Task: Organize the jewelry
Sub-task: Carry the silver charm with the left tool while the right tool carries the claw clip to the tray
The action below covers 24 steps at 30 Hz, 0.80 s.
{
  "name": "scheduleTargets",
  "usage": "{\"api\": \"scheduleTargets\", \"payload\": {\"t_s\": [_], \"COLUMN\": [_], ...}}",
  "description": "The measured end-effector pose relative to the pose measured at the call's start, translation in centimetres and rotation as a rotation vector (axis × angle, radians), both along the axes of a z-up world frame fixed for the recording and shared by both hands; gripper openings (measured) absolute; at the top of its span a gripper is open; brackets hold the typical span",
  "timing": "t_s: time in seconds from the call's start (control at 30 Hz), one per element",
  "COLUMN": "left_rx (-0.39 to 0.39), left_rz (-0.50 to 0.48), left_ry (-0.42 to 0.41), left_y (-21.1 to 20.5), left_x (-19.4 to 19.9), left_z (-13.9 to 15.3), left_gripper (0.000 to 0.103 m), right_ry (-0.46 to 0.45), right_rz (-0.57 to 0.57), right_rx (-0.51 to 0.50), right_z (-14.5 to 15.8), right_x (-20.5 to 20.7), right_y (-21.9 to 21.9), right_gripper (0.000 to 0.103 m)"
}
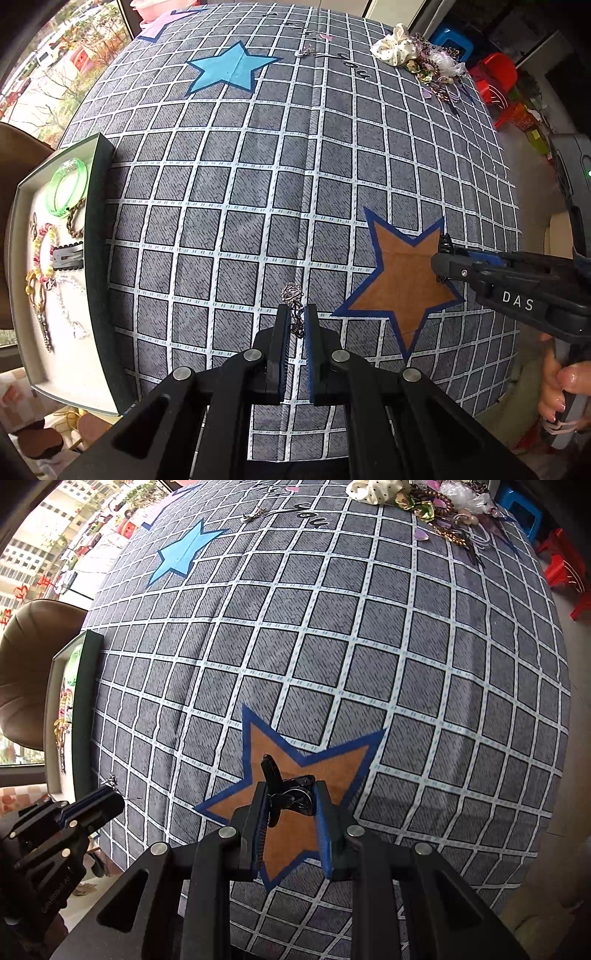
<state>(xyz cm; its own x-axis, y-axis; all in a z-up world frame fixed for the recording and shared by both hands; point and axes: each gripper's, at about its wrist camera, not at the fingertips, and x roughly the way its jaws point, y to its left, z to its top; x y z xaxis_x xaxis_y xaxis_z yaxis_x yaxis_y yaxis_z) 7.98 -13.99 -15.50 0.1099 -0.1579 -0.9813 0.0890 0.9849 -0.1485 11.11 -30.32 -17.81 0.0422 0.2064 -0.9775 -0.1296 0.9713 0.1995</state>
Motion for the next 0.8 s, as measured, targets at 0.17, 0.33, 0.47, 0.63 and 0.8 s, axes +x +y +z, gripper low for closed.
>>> {"api": "scheduleTargets", "payload": {"t_s": [0.17, 0.33, 0.47, 0.63, 0.8], "left_rx": [0.005, 0.004, 0.000, -0.010, -0.012], "left_rz": [-0.045, -0.087, -0.116, -0.143, -0.153], "left_ry": [-0.029, -0.053, -0.064, -0.086, -0.101], "left_y": [0.1, 1.8, 3.8, 6.6, 9.3], "left_x": [-0.1, -0.6, -0.9, -1.3, -2.1], "left_z": [0.8, 1.5, 1.8, 2.2, 2.5], "left_gripper": [0.015, 0.015, 0.015, 0.015, 0.015], "right_ry": [-0.005, -0.017, -0.028, -0.045, -0.057], "right_rz": [-0.030, -0.058, -0.090, -0.113, -0.113], "right_rx": [-0.011, -0.020, -0.023, -0.024, -0.029], "right_z": [0.9, 1.3, 1.9, 2.6, 3.0], "right_x": [-0.7, -1.3, -1.8, -2.4, -2.9], "right_y": [-0.4, 0.9, 2.5, 5.0, 8.2], "right_gripper": [0.025, 0.025, 0.025, 0.025, 0.025]}}
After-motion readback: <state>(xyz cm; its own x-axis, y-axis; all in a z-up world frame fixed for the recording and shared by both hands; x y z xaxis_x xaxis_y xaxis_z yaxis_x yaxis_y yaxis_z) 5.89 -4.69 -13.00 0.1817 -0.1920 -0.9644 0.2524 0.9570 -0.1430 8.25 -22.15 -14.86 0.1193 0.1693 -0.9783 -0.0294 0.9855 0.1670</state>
